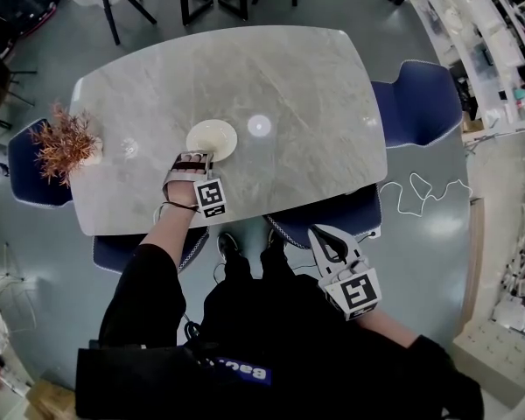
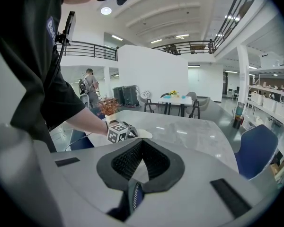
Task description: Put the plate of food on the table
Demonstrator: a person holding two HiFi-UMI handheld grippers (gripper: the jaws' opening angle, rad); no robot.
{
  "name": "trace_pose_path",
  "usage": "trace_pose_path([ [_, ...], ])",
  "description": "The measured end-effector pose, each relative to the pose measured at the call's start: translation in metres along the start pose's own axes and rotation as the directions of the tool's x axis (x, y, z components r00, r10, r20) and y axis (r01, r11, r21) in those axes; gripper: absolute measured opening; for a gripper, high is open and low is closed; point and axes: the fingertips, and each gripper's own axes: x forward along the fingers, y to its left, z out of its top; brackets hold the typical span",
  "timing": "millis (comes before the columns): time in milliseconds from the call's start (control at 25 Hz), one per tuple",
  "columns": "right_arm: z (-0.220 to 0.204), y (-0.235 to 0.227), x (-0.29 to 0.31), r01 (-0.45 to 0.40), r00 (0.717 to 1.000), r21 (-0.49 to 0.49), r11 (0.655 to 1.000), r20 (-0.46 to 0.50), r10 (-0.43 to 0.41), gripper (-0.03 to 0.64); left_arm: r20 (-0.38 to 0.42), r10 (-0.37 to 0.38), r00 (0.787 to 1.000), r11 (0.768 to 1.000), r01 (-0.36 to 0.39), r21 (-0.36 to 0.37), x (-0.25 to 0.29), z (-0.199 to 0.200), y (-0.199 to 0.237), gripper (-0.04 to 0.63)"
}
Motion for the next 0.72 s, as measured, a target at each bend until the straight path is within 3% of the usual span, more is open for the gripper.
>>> trace_pose_path([
  [360,0.000,-0.003,-0.004,0.010,1.000,0.018,1.000,-0.022,-0.009,0.011,-0.024,-0.062,0.998,0.998,0.061,-0.029,0.012,-0.004,-0.017,0.055],
  [720,0.000,-0.003,-0.007,-0.009,1.000,-0.002,1.000,0.007,0.009,0.012,-0.057,-0.195,0.979,0.981,0.194,-0.024,0.012,-0.009,-0.034,0.094],
])
